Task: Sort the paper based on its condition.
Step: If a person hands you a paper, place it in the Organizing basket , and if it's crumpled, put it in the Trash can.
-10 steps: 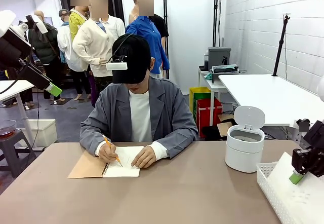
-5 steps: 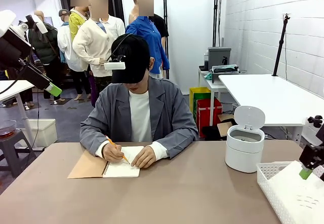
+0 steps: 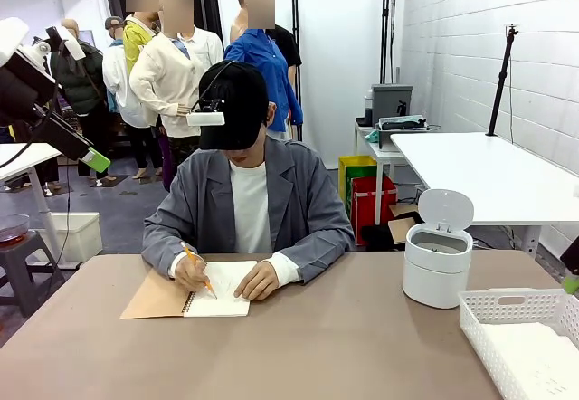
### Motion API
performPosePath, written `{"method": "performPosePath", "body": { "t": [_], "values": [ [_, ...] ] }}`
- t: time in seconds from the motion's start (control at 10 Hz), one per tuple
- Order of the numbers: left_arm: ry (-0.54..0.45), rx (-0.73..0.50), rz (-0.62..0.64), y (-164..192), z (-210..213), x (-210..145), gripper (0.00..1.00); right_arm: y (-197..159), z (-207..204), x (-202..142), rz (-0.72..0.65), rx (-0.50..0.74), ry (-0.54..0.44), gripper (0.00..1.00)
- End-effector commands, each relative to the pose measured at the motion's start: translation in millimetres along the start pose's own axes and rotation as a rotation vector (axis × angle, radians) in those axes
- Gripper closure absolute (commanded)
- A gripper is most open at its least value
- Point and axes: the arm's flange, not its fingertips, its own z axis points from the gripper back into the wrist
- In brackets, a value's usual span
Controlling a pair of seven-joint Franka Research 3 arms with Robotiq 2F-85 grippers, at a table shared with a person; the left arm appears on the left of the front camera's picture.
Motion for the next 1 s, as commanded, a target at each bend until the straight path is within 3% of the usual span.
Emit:
{"method": "performPosePath", "body": {
  "t": [0.0,0.1,0.2,0.7,0.9],
  "values": [
    [-0.003,-0.002,0.003,0,0,-1,0.0,14,-27,-45,0.05,0.041,-0.05,0.0],
    [-0.003,-0.002,0.003,0,0,-1,0.0,14,-27,-39,0.036,0.103,-0.051,0.0],
    [-0.003,-0.002,0.003,0,0,-1,0.0,3,5,-1,0.013,0.007,-0.018,0.0],
    [-0.003,-0.002,0.003,0,0,-1,0.0,5,7,-1,0.021,0.028,-0.027,0.0],
    [-0.003,-0.002,0.003,0,0,-1,0.0,61,19,-13,0.282,-0.041,0.004,0.0]
  ]
}}
